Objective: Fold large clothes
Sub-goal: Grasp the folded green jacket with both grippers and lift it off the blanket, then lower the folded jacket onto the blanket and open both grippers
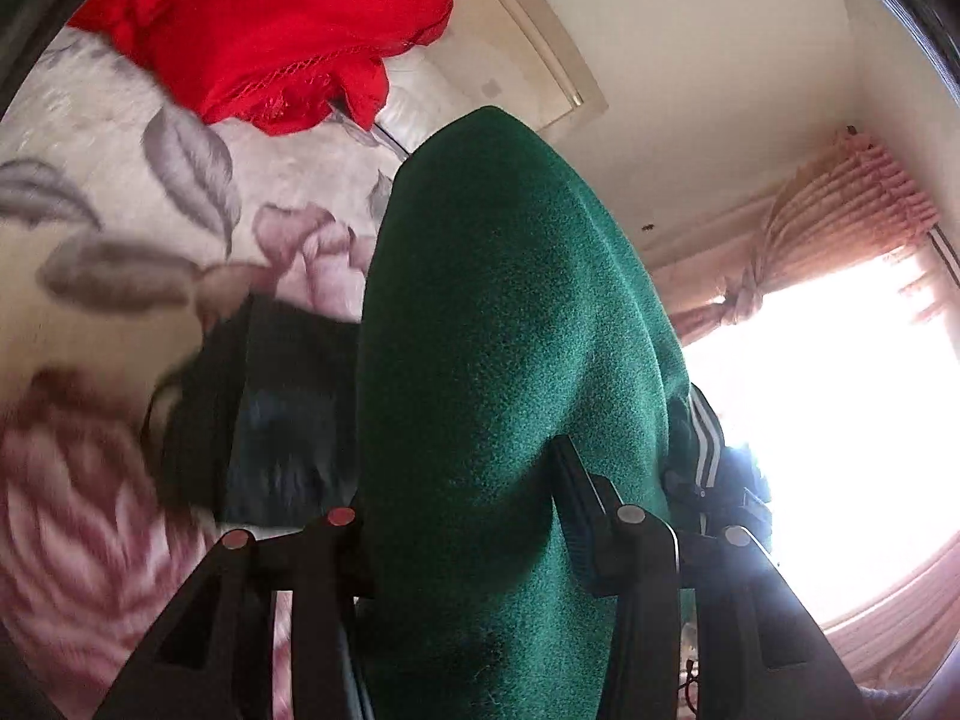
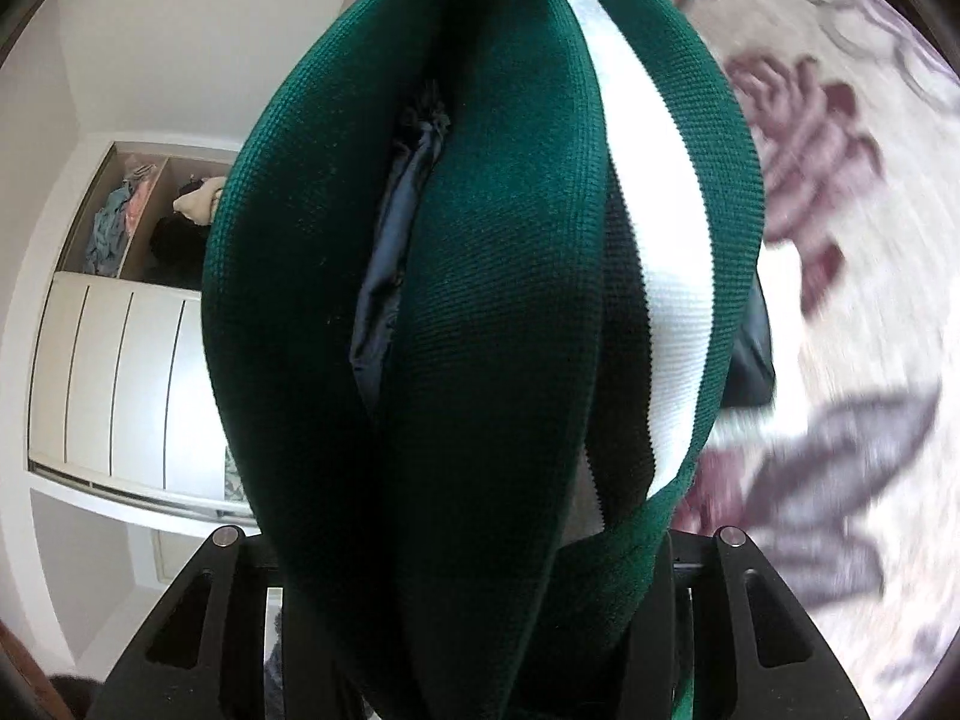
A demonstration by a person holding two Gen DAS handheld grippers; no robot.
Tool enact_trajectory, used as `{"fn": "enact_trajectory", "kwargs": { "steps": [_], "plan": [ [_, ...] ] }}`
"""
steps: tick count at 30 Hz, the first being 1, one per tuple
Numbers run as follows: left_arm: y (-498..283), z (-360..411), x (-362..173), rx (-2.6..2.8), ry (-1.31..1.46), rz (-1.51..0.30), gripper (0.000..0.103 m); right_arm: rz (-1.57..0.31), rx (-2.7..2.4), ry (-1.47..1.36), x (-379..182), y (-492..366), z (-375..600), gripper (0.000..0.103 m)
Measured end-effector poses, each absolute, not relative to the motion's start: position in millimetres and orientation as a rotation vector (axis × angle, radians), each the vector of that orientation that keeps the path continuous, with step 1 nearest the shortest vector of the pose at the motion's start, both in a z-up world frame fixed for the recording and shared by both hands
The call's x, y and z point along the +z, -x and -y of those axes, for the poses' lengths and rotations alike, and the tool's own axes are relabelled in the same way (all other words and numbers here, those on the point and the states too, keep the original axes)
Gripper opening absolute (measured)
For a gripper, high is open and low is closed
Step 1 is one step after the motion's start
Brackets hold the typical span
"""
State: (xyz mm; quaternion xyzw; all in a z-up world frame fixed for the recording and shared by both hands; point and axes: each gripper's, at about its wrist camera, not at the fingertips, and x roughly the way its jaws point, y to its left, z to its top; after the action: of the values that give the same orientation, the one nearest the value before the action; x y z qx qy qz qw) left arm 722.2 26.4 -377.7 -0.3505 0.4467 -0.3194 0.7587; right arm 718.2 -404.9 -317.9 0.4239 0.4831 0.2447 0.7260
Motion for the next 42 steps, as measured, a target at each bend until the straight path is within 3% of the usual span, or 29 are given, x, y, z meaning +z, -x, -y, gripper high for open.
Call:
{"fn": "enact_trajectory", "kwargs": {
  "steps": [6, 11, 14, 17, 20, 21, 23, 24, 28, 33, 39, 41, 42],
  "plan": [
    [-781, -24, -486, -0.597, 0.711, -1.141, 0.044, -1.179, 0.468, -0.904, -374, -819, 412, 0.047],
    [-777, -29, -559, -0.542, 0.743, -1.221, 0.062, -1.241, 0.414, -0.899, -442, -836, 407, 0.047],
    [-771, -32, -548, -0.521, 0.731, -1.237, 0.062, -1.238, 0.425, -0.908, -449, -845, 410, 0.048],
    [-762, -30, -521, -0.461, 0.627, -1.266, 0.062, -1.271, 0.396, -0.845, -436, -839, 402, 0.055],
    [-750, -24, -497, -0.347, 0.435, -1.283, 0.063, -1.329, 0.302, -0.676, -411, -829, 386, 0.076],
    [-746, -23, -490, -0.32, 0.379, -1.272, 0.067, -1.341, 0.262, -0.586, -401, -826, 381, 0.079],
    [-740, -23, -475, -0.285, 0.303, -1.233, 0.085, -1.332, 0.195, -0.443, -383, -819, 371, 0.088],
    [-738, -24, -468, -0.276, 0.282, -1.207, 0.087, -1.324, 0.169, -0.409, -375, -817, 370, 0.091],
    [-733, -17, -446, -0.245, 0.185, -1.152, 0.094, -1.291, 0.054, -0.322, -359, -798, 358, 0.091],
    [-737, -14, -438, -0.24, 0.174, -1.127, 0.095, -1.273, -0.008, -0.348, -346, -782, 355, 0.091],
    [-713, -11, -426, -0.164, 0.076, -1.055, 0.095, -1.194, -0.098, -0.287, -292, -735, 330, 0.091],
    [-701, -10, -422, -0.138, 0.046, -1.035, 0.095, -1.153, -0.17, -0.188, -276, -713, 318, 0.096],
    [-694, -9, -420, -0.116, 0.026, -1.032, 0.095, -1.137, -0.198, -0.147, -271, -707, 314, 0.103]
  ]
}}
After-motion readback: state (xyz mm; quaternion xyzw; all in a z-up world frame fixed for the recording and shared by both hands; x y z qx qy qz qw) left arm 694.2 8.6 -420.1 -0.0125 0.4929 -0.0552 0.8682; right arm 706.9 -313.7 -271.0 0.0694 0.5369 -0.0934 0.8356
